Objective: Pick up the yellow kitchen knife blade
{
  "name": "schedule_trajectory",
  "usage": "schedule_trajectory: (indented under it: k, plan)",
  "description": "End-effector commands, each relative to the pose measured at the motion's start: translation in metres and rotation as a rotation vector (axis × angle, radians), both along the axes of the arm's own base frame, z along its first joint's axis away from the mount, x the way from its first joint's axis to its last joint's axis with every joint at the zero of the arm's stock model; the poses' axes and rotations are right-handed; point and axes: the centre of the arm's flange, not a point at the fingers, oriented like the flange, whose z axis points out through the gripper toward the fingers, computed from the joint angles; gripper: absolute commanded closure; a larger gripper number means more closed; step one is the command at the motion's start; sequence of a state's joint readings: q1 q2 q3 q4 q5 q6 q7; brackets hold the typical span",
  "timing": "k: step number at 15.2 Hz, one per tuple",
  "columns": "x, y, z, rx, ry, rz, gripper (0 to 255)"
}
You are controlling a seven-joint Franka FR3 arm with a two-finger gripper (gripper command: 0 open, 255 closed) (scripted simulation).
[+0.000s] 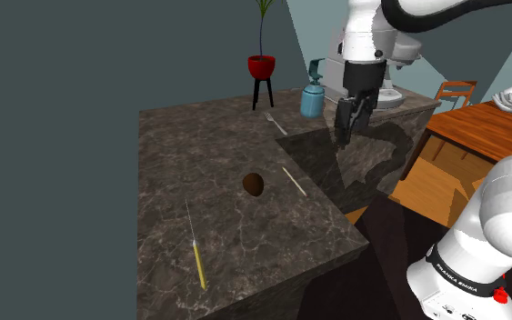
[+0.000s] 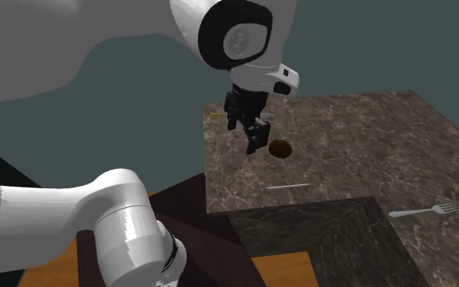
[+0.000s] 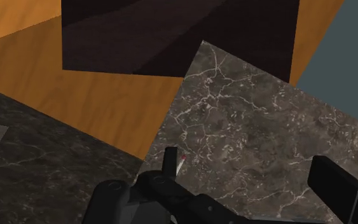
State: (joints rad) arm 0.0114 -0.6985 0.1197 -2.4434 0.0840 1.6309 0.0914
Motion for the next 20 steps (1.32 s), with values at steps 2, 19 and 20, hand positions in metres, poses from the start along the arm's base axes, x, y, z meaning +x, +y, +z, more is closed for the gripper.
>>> schedule_trajectory:
  k: [2, 19, 20]
  plan:
    - [0.012, 0.028, -0.019, 0.0, -0.009, -0.036, 0]
    - [0.097, 0.196, -0.133, -0.007, -0.054, -0.221, 0]
    - [0.103, 0.205, -0.139, -0.007, -0.056, -0.232, 0]
